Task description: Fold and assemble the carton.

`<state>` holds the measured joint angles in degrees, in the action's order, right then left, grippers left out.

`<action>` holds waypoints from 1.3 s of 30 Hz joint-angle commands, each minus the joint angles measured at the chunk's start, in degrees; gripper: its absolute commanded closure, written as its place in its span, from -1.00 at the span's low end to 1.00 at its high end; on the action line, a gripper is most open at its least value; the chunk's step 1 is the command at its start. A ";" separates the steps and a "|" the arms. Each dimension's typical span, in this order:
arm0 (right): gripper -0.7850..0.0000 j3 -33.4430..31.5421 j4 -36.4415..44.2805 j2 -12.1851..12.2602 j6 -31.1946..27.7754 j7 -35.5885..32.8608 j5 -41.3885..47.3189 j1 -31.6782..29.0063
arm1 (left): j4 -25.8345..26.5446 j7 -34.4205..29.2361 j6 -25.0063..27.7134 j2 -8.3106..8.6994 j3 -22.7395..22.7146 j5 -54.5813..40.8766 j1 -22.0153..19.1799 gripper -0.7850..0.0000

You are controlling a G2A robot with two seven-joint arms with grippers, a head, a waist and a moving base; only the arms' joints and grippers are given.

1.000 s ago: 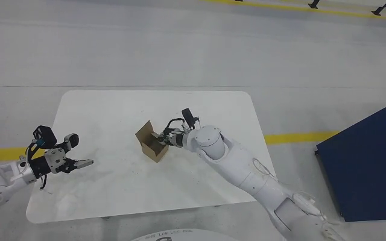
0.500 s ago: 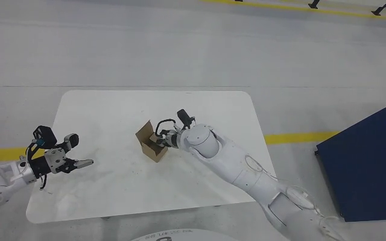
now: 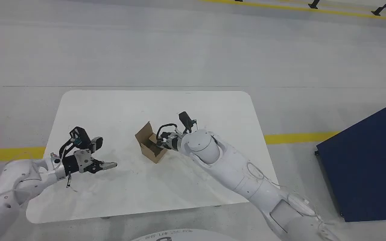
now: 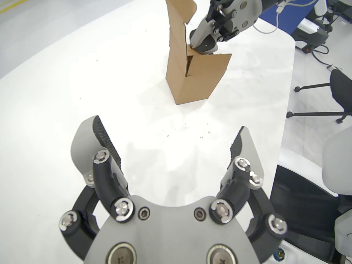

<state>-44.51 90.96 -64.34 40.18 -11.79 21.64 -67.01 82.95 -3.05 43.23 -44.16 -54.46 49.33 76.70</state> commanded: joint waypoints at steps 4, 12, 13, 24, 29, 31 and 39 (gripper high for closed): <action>1.00 0.02 -0.02 0.00 0.00 -0.03 0.02 0.02 | -5.54 -1.46 -2.65 -4.13 8.15 -5.59 -5.34 -1.00; 1.00 0.02 -0.02 0.00 0.00 -0.03 0.02 0.02 | -14.77 -2.43 -5.98 -10.25 15.56 -17.83 -11.95 -1.00; 1.00 0.02 -0.02 0.00 0.00 -0.03 0.02 0.02 | -15.44 -1.79 -5.52 -10.83 16.02 -18.69 -12.44 -1.00; 1.00 0.02 -0.02 0.00 0.00 -0.03 0.02 0.02 | -16.08 7.02 -6.86 -13.83 18.65 -4.32 -14.24 -1.00; 1.00 0.02 -0.02 0.00 0.00 -0.03 0.02 0.02 | -16.14 8.91 -8.65 -14.68 19.52 0.28 -13.66 -1.00; 1.00 0.02 -0.02 0.00 0.00 -0.03 0.02 0.02 | -16.65 9.07 -8.38 -14.99 19.34 -0.34 -13.76 -1.00; 1.00 0.02 -0.02 0.00 0.00 -0.03 0.02 0.02 | -18.31 10.56 -4.18 -15.52 17.11 -4.30 -13.98 -1.00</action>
<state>-44.49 90.94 -64.34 40.17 -11.82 21.66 -66.99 64.92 7.31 38.94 -59.66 -36.89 45.68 62.64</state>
